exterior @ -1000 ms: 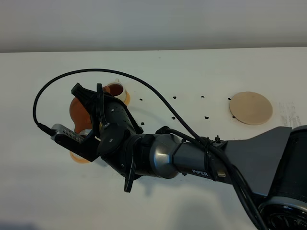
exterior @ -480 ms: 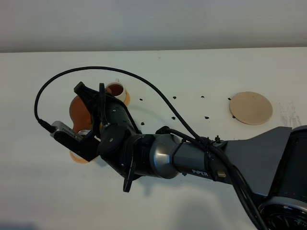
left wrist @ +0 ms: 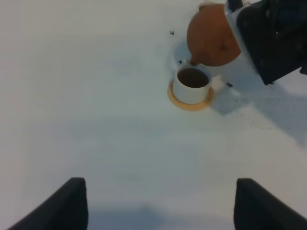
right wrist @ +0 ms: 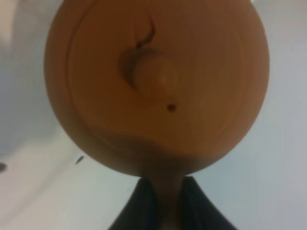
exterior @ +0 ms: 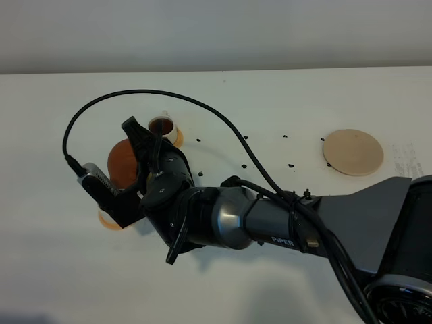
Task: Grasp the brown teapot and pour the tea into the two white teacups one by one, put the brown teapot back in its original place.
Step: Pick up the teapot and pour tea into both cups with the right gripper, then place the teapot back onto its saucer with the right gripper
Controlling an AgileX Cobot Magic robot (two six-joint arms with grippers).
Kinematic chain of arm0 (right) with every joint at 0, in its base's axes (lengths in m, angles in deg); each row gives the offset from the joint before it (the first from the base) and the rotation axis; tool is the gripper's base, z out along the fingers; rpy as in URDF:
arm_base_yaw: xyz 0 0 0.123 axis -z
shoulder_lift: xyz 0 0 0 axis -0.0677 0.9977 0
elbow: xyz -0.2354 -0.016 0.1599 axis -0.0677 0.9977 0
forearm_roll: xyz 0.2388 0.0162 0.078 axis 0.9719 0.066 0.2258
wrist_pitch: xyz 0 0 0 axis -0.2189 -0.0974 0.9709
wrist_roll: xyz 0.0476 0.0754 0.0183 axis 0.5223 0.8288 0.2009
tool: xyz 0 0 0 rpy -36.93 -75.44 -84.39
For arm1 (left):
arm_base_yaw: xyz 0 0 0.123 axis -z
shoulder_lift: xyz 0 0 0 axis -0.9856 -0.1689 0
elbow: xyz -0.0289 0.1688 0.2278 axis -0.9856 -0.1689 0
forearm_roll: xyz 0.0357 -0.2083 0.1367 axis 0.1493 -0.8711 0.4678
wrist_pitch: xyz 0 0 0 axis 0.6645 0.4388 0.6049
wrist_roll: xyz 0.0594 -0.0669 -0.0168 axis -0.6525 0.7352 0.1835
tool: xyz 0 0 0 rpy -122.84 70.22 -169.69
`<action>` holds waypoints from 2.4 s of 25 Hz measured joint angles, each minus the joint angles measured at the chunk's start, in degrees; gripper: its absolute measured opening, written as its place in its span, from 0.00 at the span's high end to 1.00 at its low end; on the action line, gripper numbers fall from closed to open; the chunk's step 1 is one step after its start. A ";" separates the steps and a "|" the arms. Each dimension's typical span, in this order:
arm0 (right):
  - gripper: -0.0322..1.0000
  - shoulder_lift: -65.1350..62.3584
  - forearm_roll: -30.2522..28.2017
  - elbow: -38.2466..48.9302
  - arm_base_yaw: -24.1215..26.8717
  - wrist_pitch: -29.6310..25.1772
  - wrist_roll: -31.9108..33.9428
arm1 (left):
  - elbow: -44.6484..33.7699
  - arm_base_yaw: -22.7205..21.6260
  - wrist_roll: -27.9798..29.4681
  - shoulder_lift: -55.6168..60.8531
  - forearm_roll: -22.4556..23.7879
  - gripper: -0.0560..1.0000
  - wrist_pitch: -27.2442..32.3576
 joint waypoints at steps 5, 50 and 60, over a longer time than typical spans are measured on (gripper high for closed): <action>0.85 -2.75 5.39 0.00 1.02 0.31 1.03 | 0.00 0.00 0.00 0.00 0.00 0.37 0.00; 0.85 -9.08 75.56 3.40 16.00 -4.36 -0.35 | 0.00 0.00 0.00 0.00 0.00 0.37 0.00; 0.85 -8.90 77.33 6.63 16.27 0.06 -0.35 | 0.00 0.00 0.00 0.00 0.00 0.37 0.00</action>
